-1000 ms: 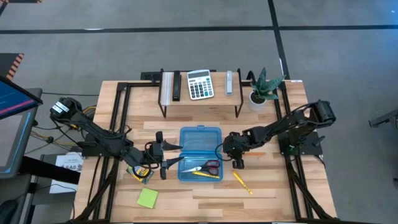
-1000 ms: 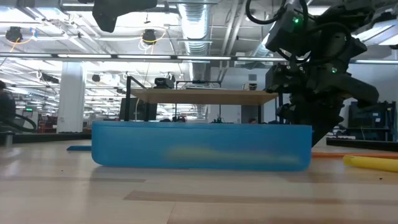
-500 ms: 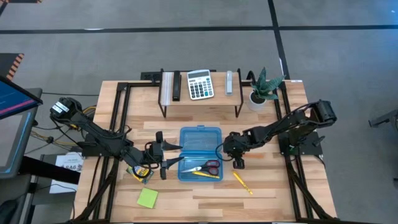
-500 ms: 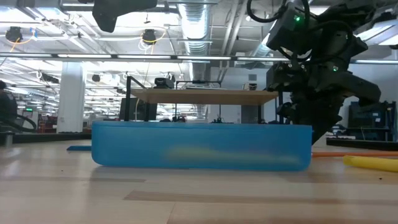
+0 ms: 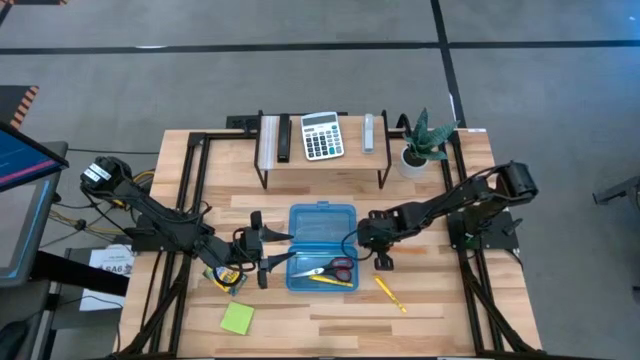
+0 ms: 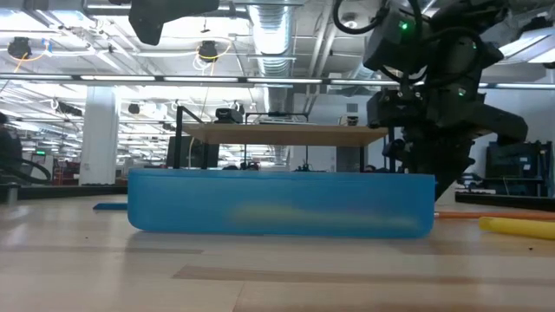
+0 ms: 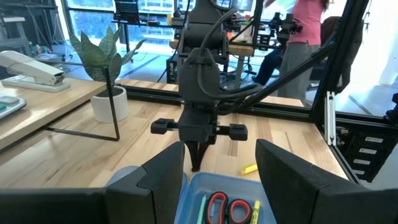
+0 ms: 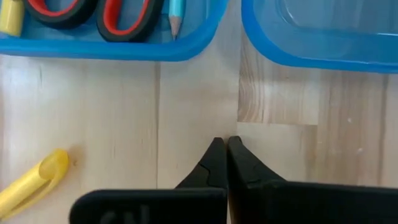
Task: Pack school essentials
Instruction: Put the orange pencil into the blue supply box
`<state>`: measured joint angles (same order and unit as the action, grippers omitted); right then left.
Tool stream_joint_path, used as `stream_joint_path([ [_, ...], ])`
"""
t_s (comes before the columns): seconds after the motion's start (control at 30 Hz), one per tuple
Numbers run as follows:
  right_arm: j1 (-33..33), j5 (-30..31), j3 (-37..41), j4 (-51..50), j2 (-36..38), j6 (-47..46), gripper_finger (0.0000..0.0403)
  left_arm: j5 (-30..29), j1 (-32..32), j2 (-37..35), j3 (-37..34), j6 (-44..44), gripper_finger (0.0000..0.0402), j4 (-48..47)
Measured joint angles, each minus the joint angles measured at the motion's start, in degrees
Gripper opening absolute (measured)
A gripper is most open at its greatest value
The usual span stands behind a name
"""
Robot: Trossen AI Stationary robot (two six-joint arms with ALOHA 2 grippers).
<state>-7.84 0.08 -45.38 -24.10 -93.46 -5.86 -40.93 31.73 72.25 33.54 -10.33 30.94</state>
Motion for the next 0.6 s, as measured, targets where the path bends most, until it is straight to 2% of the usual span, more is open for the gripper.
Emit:
stream_joint_path([
  [0.6, -2.63, 1.10, -4.91, -5.01, 0.44, 0.45, 0.0000, 0.02, 0.02, 0.00, 0.00, 0.00, 0.0188, -0.01],
])
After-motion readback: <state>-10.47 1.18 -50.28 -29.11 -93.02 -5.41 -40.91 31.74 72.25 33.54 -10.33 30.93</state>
